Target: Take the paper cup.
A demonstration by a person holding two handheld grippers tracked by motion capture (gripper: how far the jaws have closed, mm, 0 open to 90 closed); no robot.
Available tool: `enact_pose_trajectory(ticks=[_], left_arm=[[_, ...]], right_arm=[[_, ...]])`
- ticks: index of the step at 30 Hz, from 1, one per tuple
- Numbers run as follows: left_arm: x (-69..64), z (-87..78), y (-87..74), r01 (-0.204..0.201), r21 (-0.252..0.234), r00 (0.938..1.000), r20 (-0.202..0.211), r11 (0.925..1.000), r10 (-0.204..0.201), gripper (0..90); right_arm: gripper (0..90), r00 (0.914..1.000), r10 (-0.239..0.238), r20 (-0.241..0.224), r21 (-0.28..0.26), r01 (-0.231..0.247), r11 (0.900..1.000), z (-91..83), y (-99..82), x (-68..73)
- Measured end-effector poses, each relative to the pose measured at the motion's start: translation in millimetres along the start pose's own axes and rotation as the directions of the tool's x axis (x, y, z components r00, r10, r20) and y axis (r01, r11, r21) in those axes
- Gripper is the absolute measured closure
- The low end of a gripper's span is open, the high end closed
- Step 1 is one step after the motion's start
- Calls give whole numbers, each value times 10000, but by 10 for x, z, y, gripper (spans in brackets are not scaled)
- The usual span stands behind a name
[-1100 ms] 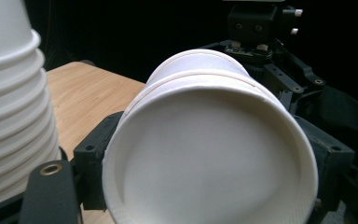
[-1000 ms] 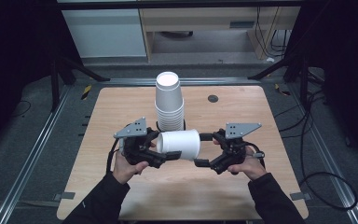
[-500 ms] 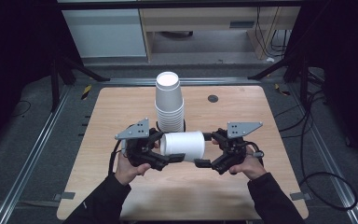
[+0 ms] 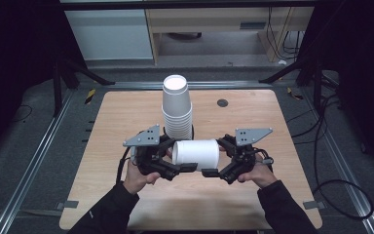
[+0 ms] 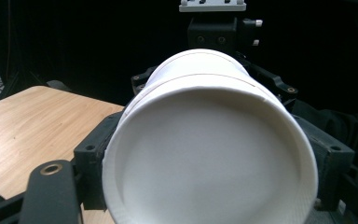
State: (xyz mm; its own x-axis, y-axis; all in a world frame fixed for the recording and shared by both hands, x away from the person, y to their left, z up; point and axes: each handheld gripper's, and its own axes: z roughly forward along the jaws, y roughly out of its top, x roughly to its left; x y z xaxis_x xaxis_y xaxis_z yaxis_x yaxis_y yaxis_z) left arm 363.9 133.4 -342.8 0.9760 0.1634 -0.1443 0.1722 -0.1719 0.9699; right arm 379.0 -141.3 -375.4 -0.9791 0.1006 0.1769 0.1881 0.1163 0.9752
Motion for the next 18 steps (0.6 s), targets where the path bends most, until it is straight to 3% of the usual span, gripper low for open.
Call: enact_pose_trajectory(ticks=[7, 18], left_arm=[[-9, 22, -8, -80, 24, 10000, 21, 10000, 80, 216], [-5, 39, -26, -115, -35, 9999, 72, 9999, 115, 216]], right_arm=[[80, 9997, 32, -242, 45, -31, 10000, 36, 4, 3], [80, 9997, 88, -249, 95, -85, 9999, 34, 4, 1]])
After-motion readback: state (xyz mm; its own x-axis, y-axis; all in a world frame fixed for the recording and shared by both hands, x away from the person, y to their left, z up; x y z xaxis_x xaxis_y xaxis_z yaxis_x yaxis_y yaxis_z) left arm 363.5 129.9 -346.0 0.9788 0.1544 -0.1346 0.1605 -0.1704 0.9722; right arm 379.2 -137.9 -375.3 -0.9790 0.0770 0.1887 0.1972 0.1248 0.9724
